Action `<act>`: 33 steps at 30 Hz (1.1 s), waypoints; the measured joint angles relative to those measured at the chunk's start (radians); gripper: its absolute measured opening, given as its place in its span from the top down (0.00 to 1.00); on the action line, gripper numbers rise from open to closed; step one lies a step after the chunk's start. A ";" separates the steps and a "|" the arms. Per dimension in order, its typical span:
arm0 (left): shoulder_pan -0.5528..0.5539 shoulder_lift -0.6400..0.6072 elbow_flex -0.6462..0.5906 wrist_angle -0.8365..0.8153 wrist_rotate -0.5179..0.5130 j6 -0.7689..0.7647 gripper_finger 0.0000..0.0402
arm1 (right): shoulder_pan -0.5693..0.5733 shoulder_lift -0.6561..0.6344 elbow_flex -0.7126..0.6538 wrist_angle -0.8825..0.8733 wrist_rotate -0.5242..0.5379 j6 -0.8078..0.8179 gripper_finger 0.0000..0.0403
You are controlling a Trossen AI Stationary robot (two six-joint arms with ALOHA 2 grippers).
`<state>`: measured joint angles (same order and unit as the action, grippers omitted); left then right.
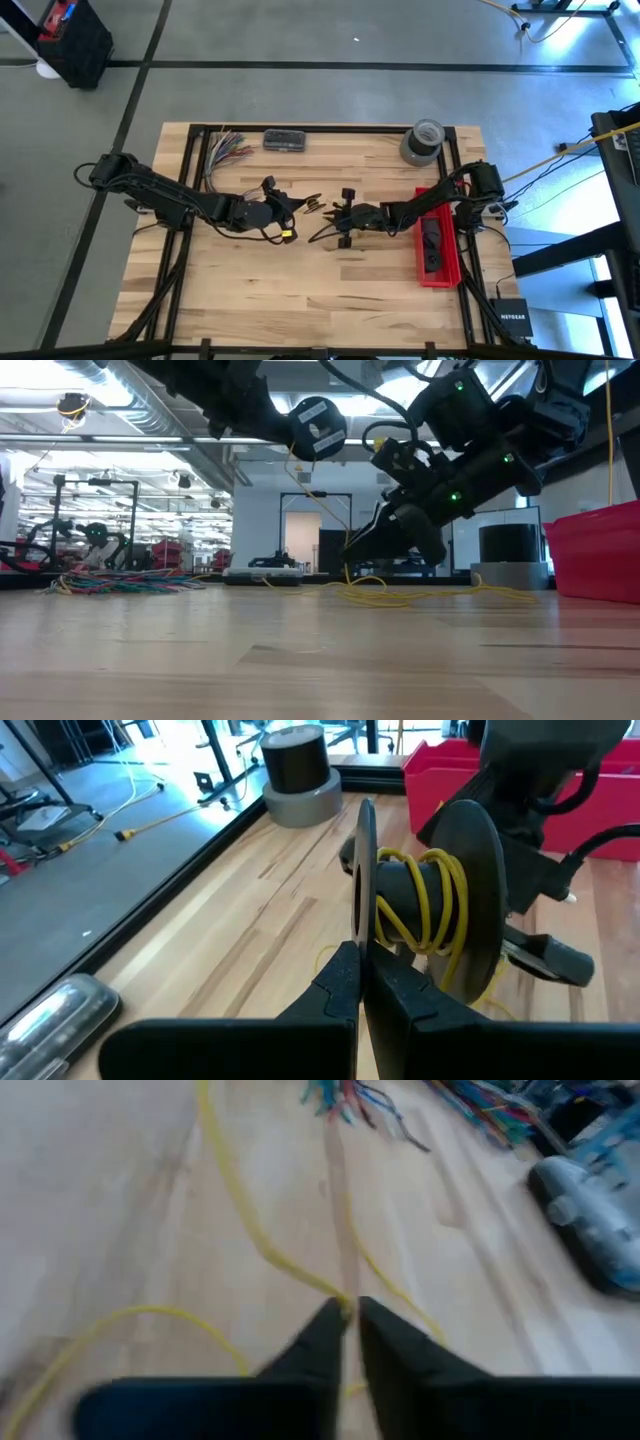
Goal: Coil cords
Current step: Coil the yellow wire onto the black spool
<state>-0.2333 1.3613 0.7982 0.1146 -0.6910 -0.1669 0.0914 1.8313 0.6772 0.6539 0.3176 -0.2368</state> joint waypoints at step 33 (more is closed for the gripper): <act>0.079 0.103 -0.001 -0.013 0.022 0.033 1.00 | 0.045 -0.571 0.073 -0.523 0.158 0.377 0.99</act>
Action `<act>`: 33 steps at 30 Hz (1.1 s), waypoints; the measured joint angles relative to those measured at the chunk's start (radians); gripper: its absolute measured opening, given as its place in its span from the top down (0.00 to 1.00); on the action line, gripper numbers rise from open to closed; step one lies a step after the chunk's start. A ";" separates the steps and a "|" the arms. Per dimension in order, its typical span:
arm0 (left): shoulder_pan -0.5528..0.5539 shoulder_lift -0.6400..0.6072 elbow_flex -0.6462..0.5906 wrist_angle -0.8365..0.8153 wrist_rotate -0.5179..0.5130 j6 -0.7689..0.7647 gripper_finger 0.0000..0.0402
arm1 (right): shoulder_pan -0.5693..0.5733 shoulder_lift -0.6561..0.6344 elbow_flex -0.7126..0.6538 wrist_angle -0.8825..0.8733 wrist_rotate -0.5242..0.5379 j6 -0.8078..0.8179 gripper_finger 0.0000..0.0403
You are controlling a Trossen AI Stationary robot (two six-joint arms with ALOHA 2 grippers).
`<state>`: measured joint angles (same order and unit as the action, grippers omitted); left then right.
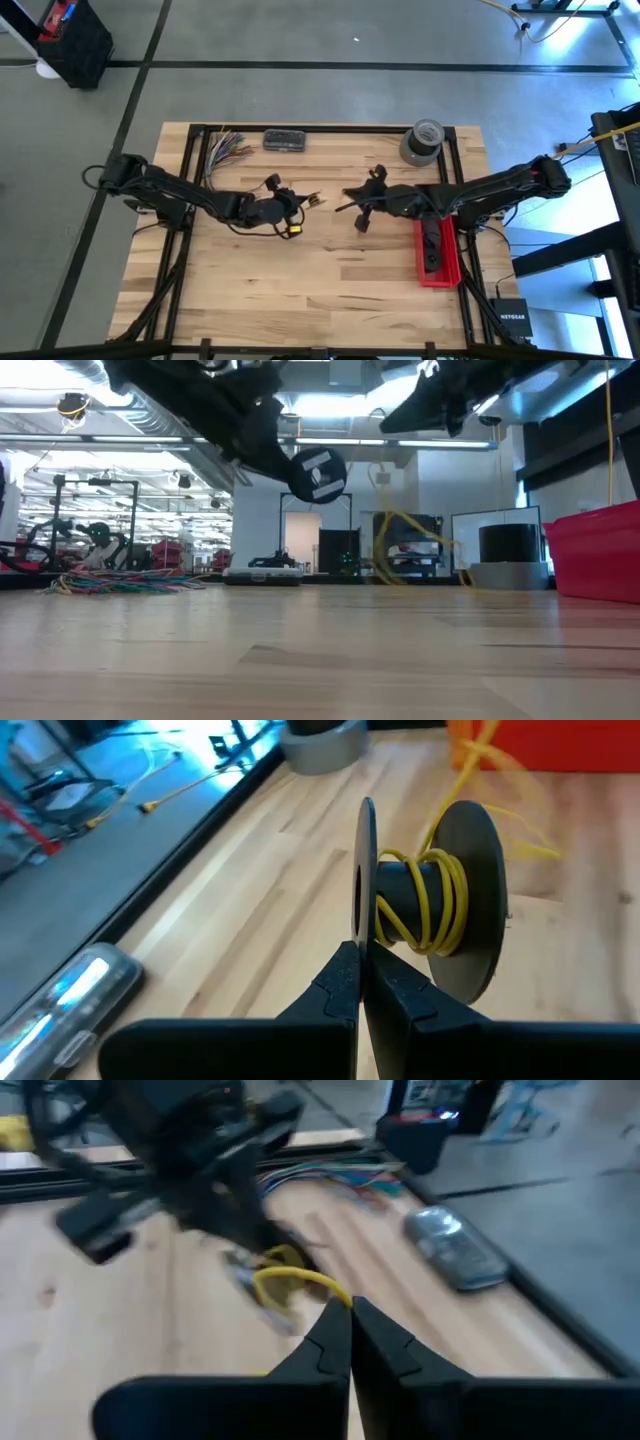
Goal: Coil cords
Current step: Coil the yellow wire onto the black spool
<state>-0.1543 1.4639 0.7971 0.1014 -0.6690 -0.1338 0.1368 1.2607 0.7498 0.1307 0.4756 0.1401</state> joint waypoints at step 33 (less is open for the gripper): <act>0.045 0.068 0.000 0.136 -0.211 -0.084 1.00 | -0.117 0.361 0.021 0.424 -0.385 0.171 0.99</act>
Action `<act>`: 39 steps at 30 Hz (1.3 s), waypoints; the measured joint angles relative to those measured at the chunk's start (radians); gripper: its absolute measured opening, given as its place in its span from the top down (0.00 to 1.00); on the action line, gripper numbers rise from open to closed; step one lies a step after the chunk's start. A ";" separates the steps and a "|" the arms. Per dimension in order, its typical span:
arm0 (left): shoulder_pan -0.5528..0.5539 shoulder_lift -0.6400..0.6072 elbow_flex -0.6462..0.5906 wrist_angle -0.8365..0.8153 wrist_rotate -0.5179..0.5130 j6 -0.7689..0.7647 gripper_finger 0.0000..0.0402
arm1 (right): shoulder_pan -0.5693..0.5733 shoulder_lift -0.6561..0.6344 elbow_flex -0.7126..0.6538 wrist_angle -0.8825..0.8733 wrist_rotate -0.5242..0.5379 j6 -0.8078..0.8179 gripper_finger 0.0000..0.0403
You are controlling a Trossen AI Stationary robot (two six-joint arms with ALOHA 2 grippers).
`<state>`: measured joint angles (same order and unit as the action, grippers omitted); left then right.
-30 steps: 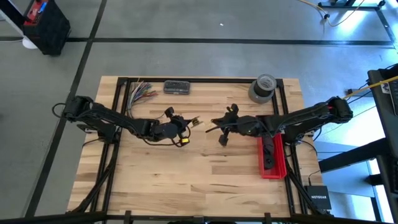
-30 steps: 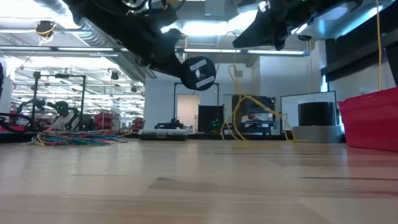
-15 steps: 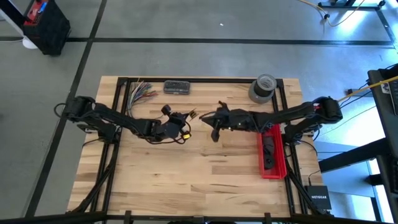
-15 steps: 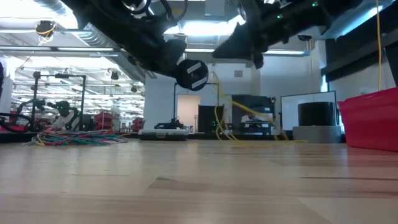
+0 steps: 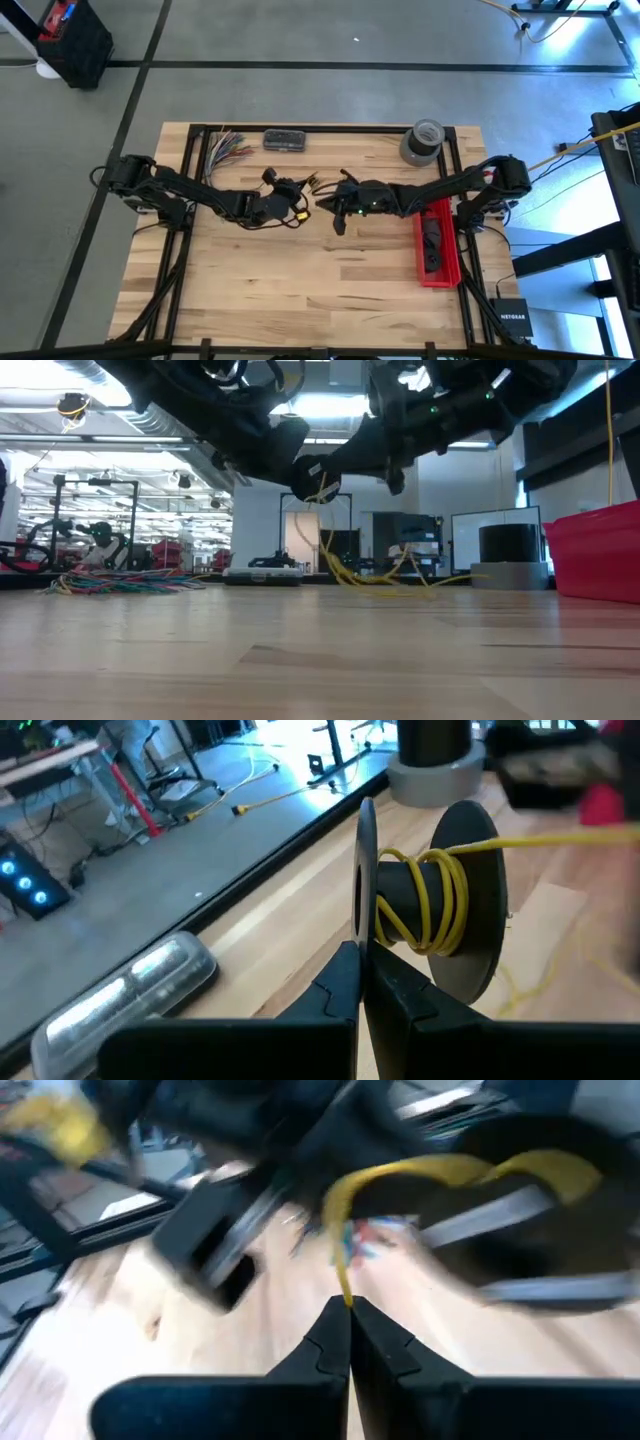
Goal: Coil cords
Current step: Coil the yellow wire onto the black spool
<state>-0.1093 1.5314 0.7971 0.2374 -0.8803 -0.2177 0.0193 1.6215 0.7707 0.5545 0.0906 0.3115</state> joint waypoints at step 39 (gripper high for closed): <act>-0.115 -0.152 0.001 -0.072 0.211 0.070 1.00 | 0.012 -0.212 0.143 -0.795 0.147 -0.292 0.68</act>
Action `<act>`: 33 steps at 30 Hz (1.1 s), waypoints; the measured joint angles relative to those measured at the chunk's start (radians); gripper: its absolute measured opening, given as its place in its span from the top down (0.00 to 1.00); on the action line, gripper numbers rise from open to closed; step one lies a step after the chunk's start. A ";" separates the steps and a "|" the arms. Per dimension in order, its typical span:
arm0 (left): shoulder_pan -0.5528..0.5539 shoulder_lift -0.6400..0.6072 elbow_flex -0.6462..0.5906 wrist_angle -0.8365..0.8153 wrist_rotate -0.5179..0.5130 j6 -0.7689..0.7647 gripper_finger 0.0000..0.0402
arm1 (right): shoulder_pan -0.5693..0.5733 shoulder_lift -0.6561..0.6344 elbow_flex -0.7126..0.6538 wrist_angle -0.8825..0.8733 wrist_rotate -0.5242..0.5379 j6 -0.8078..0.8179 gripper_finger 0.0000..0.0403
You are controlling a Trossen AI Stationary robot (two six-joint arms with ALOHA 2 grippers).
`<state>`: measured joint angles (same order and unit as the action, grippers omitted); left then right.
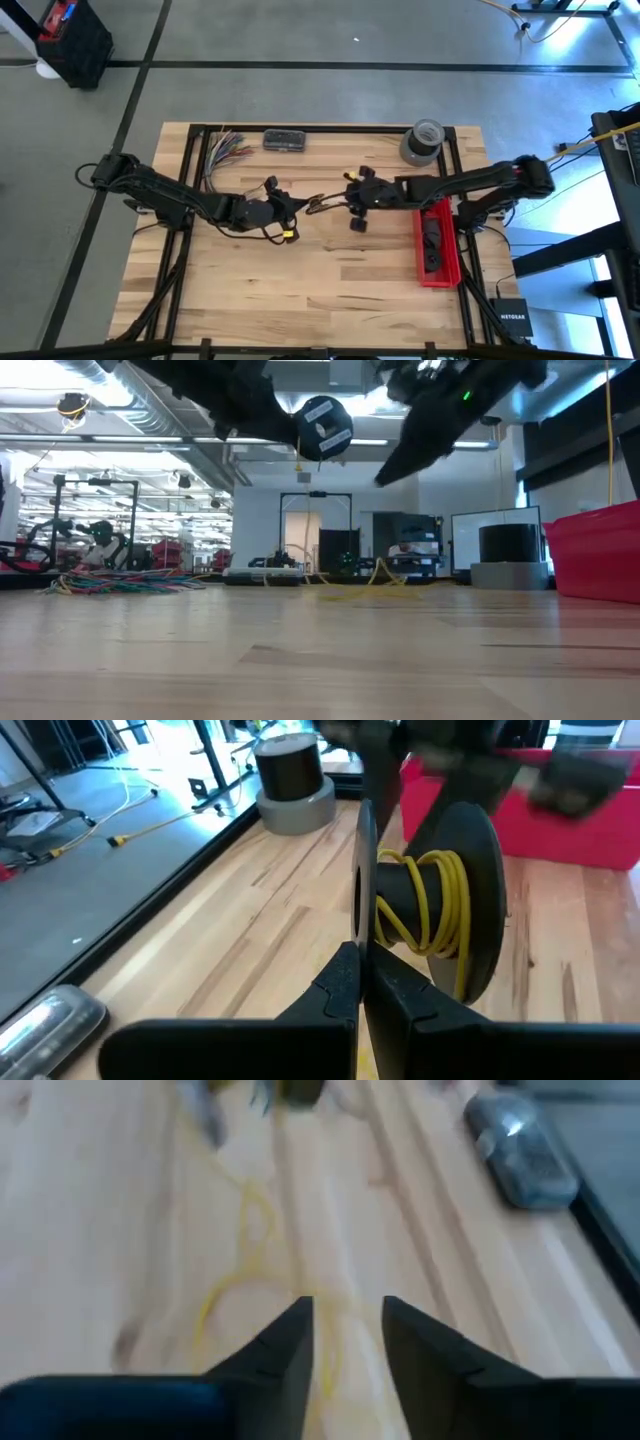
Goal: Coil cords
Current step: Coil the yellow wire onto the black spool
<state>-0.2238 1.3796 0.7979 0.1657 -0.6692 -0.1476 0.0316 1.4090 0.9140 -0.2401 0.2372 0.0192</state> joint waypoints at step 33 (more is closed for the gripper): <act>0.001 0.000 0.000 -0.008 -0.003 0.009 1.00 | 0.001 0.407 -0.205 0.608 0.144 -0.344 0.59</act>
<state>-0.2230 1.3800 0.7979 0.1577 -0.6720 -0.1388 0.0322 1.8160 0.7087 0.3682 0.3815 -0.3248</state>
